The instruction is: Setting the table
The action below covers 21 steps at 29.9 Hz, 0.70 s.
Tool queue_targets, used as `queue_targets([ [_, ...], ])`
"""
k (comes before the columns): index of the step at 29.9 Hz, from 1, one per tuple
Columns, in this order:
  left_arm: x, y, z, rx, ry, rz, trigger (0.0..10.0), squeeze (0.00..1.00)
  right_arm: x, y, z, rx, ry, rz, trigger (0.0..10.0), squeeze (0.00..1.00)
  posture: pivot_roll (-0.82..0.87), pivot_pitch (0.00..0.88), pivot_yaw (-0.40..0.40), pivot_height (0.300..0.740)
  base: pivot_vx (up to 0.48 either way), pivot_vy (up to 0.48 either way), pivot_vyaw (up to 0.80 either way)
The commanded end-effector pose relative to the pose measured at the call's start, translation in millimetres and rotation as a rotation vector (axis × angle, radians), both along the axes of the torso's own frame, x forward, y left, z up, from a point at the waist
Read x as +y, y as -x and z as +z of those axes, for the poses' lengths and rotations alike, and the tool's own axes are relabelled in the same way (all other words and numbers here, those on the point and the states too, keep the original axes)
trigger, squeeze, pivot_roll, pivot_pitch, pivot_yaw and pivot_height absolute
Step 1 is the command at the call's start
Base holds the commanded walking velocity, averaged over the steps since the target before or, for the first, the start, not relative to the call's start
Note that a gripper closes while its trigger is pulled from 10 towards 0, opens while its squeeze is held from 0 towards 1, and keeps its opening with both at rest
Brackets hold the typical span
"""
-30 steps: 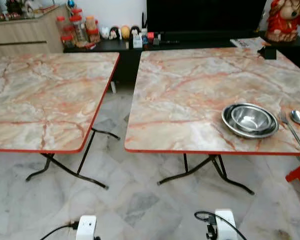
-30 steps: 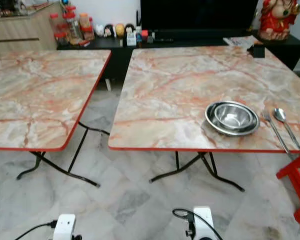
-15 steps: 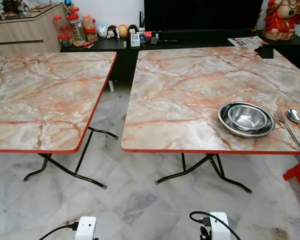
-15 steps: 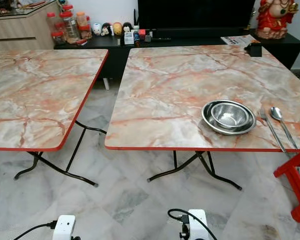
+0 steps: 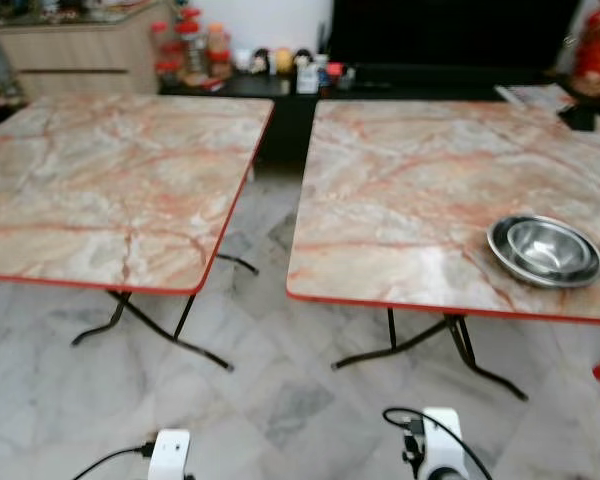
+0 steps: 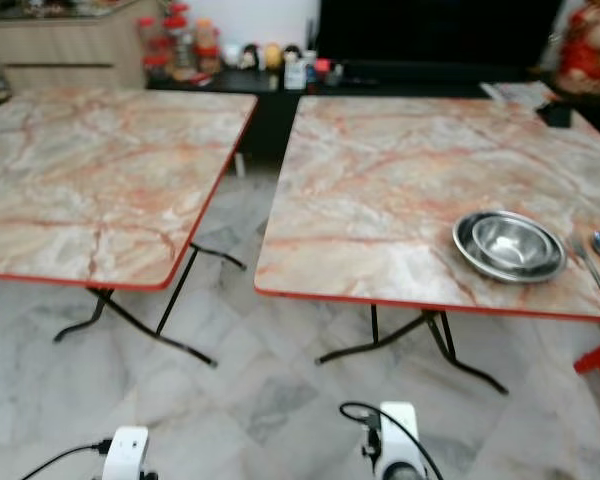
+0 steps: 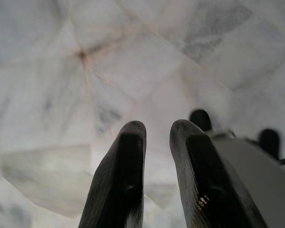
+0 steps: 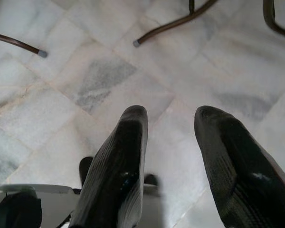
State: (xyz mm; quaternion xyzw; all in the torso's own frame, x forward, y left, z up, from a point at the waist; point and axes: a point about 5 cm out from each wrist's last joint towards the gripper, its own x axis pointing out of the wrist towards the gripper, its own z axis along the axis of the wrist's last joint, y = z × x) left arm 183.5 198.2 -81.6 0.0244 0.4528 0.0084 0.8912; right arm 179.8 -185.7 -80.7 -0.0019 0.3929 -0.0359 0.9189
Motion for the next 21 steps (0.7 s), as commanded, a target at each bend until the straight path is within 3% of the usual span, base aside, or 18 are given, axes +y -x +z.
queue_targets([
  [1,-3.1,4.6,-3.0,0.024,0.004,-0.001,10.0,0.00,-6.3,4.4,-1.4,0.010,0.005,-0.033,10.0,0.00,-0.08,0.000,0.055,0.740,0.000,0.480,0.00],
  [21,-3.8,4.0,-2.7,0.018,0.009,0.007,10.0,0.00,-2.2,1.7,-0.7,0.007,0.022,0.006,10.0,0.00,-0.06,0.000,0.043,0.740,0.000,0.473,0.00],
])
